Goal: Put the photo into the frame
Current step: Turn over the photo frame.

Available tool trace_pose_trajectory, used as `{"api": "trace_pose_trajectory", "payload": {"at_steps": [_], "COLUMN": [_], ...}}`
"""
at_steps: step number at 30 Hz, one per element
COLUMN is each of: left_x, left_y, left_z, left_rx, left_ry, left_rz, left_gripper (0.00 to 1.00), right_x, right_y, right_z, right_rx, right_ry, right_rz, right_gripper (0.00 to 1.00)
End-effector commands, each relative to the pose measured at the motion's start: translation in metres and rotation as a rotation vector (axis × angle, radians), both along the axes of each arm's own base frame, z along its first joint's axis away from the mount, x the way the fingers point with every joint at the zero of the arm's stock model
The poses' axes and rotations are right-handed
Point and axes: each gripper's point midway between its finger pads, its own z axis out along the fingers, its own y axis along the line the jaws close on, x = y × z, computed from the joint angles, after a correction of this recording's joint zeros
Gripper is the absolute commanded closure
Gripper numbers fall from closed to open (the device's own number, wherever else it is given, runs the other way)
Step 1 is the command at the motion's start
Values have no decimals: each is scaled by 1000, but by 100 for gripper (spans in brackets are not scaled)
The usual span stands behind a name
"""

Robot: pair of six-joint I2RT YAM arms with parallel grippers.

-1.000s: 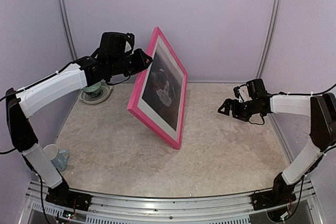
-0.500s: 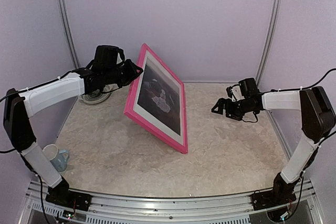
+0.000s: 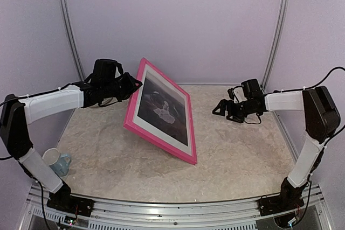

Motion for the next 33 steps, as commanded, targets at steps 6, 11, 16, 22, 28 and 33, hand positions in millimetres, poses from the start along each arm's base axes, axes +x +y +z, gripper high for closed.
{"api": "trace_pose_trajectory", "payload": {"at_steps": [6, 11, 16, 22, 28, 33], "left_x": [-3, -7, -11, -11, -16, -23], "left_y": [4, 2, 3, -8, -17, -23], "left_z": [36, 15, -2, -19, -42, -63], "left_rx": [-65, -83, -97, -126, -120, -128], "left_ry": [-157, -124, -114, -89, -53, -14], "left_rz": [-8, -21, -25, -56, -83, -115], "left_gripper": [98, 98, 98, 98, 96, 93], "right_x": [-2, -8, -14, -18, -23, -30], "right_y": [31, 41, 55, 68, 66, 62], "right_z": [8, 4, -2, -8, -14, -21], "right_rx": [47, 51, 76, 102, 91, 81], "right_ry": [-18, -6, 14, 35, 47, 63], "right_rz": [82, 108, 146, 179, 177, 174], "right_gripper": [1, 1, 1, 1, 1, 1]}}
